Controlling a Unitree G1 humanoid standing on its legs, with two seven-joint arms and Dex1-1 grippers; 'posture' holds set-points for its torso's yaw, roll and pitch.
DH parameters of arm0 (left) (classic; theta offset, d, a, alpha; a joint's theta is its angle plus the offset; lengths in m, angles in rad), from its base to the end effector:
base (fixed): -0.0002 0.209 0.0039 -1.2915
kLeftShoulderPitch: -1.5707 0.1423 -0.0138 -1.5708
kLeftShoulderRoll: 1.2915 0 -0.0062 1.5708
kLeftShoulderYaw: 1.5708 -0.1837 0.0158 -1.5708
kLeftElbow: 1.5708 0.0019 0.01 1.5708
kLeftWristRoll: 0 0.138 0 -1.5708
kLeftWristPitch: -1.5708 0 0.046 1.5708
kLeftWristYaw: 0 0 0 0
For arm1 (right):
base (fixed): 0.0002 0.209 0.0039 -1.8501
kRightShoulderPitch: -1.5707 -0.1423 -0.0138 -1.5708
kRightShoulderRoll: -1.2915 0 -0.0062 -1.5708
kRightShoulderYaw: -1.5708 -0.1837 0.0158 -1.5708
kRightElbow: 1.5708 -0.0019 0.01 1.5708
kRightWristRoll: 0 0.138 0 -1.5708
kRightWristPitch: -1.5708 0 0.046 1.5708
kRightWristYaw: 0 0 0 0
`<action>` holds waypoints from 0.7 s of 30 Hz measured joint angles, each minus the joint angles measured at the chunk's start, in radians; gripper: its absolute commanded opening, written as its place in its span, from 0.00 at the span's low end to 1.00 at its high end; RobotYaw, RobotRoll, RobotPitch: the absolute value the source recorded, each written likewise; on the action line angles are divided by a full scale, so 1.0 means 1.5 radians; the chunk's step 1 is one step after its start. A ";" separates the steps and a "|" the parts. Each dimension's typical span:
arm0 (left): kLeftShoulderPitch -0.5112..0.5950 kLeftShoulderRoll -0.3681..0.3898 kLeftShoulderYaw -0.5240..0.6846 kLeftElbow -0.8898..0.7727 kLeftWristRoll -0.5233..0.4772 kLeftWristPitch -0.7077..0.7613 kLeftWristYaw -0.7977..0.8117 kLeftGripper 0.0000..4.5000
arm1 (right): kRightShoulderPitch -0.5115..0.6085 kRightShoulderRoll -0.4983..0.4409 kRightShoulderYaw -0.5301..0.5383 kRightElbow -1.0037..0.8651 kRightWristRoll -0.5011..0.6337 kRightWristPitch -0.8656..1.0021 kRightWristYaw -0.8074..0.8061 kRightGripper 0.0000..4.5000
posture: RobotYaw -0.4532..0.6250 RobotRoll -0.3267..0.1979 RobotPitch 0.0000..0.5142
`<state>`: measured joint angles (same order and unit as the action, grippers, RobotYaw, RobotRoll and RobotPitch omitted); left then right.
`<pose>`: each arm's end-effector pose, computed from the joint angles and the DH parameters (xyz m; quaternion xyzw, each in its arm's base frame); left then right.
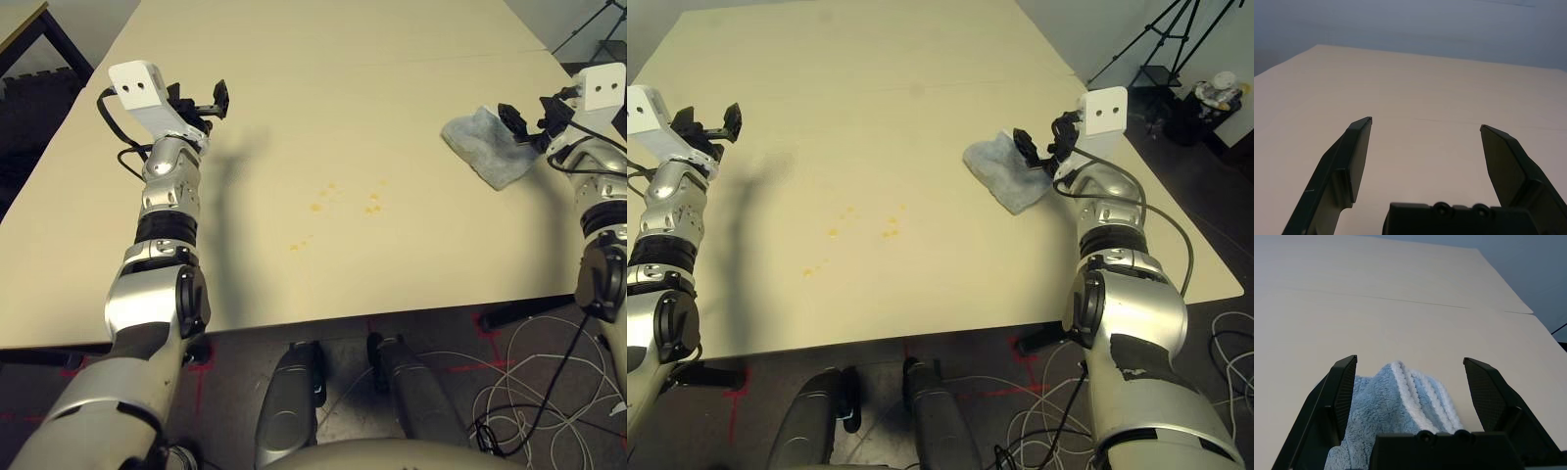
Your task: Wipe the water off the table with a rag.
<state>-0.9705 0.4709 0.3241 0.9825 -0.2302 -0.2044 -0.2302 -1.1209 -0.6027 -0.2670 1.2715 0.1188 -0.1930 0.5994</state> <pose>0.3422 0.2702 0.1833 -0.0217 -0.1552 0.0522 0.9863 0.3436 -0.2964 0.1989 -0.0568 -0.0683 0.0964 0.9914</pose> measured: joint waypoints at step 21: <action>-0.170 0.084 -0.077 0.002 -0.025 0.219 -0.422 1.00 | -0.061 -0.137 -0.034 -0.061 0.047 0.516 -0.054 1.00 | 0.42 0.62 0.36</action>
<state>-1.2258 0.5963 0.2089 0.9857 -0.2675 0.1247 -0.8630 -1.2116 -0.8075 -0.3184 1.1805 0.1890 0.5811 0.5188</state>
